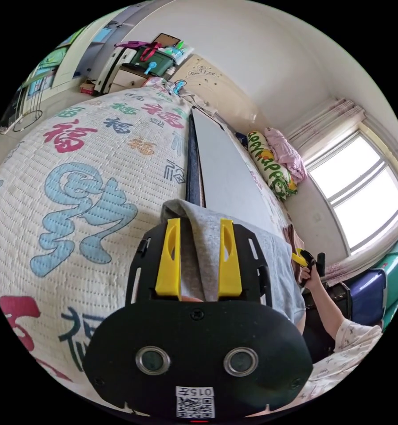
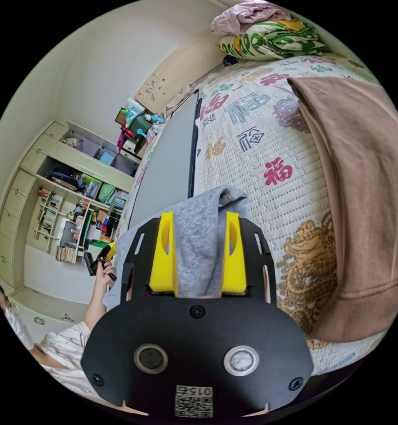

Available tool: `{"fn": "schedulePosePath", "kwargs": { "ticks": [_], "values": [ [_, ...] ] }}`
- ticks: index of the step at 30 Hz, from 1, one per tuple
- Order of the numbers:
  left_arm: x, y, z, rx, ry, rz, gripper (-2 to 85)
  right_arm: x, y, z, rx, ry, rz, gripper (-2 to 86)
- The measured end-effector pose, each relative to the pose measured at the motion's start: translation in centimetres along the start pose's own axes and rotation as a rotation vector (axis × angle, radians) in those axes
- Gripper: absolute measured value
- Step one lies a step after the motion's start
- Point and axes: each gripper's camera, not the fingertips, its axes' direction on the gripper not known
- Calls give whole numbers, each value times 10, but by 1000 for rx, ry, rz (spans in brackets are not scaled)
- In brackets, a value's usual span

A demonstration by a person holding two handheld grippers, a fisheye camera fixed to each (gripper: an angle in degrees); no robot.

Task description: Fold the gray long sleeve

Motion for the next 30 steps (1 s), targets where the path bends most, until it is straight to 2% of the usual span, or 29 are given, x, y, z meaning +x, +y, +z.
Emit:
{"fn": "schedulePosePath", "kwargs": {
  "ticks": [4, 6, 8, 11, 12, 15, 19, 21, 24, 26, 28, 30],
  "values": [
    [1, -1, 25, -70, 34, 69, 28, 26, -18, 40, -43, 18, 54, 75],
    [0, 0, 17, 6, 68, 84, 14, 38, -20, 55, -32, 95, 29, 42],
    [-3, -3, 7, 57, 100, 70, 11, 50, -21, 58, 2, 81, 32, 36],
    [18, -9, 1, 70, -21, 170, 10, 68, -25, 66, 39, 54, 37, 31],
    [27, -9, 3, 73, -81, 209, 10, 66, -26, 75, 46, 121, -14, 30],
    [27, -10, 10, 103, -100, 173, 12, 51, -26, 115, 47, 357, -181, 34],
    [18, -5, 22, 72, -123, 145, 18, 70, -14, 159, -44, 445, -202, 54],
    [7, -1, 19, 67, -43, 111, 27, 86, 25, 161, -20, 536, -271, 67],
    [2, 0, 14, 41, -25, 130, 43, 115, 93, 147, 85, 671, -283, 64],
    [7, 2, 12, 44, -51, 165, 47, 128, 135, 141, 124, 642, -291, 56],
    [14, 4, 11, 51, -72, 185, 49, 126, 179, 146, 114, 521, -381, 52],
    [25, 7, 12, 53, -112, 212, 49, 97, 241, 172, 48, 339, -577, 56]
  ]
}}
